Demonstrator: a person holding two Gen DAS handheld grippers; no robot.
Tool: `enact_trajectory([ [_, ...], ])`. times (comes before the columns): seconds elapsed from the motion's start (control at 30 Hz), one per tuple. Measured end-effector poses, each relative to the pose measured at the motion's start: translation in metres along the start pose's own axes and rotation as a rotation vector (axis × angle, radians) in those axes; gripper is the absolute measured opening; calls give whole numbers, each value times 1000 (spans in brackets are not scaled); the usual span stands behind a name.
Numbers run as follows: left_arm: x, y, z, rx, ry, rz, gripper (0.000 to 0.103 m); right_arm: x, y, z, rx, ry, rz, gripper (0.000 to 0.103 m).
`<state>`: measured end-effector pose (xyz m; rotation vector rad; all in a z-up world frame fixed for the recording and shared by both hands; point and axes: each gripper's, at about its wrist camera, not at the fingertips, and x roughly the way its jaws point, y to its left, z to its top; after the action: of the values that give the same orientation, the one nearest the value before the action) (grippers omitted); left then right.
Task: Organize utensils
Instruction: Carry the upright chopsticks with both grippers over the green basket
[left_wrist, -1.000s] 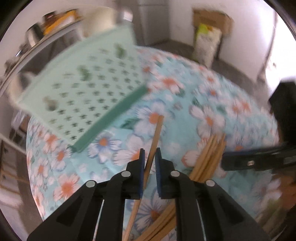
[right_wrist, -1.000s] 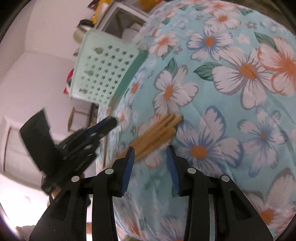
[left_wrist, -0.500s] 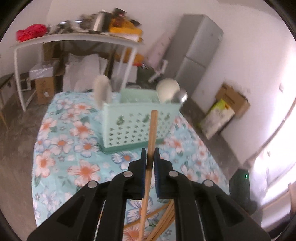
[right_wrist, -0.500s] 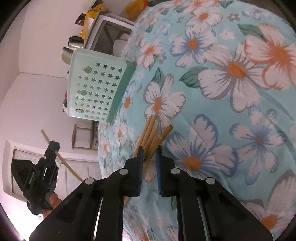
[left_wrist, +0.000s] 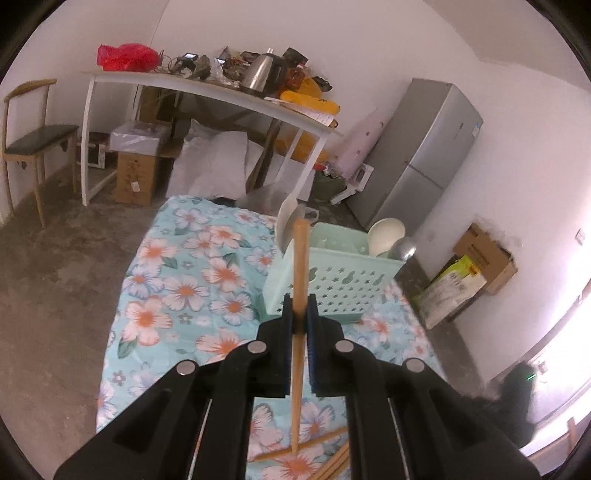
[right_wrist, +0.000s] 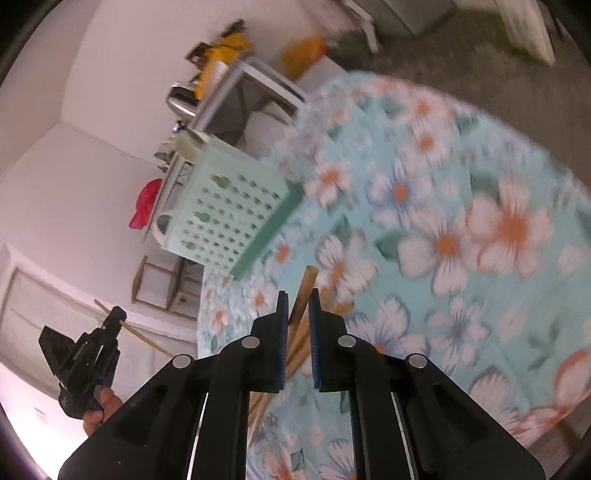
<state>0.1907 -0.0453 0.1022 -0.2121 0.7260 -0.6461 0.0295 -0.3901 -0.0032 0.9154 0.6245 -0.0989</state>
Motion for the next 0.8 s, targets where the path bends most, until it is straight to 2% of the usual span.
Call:
enact_trajectory([
  [0.17,-8,0,-8,27,0,27,6,-27,29,9,-137,-109,-41,7],
  [0.33,-19,-7,-8,85,-7,30,6,-46,50,12,-228,-176,-39,5],
  [0.53,-25,-28,-21,221,-3,60,7,-51,73,10,-333,-220,-68,4],
  [0.8,-34,-32,-28,322,29,132,9,-46,81,5,-392,-223,-77,4],
])
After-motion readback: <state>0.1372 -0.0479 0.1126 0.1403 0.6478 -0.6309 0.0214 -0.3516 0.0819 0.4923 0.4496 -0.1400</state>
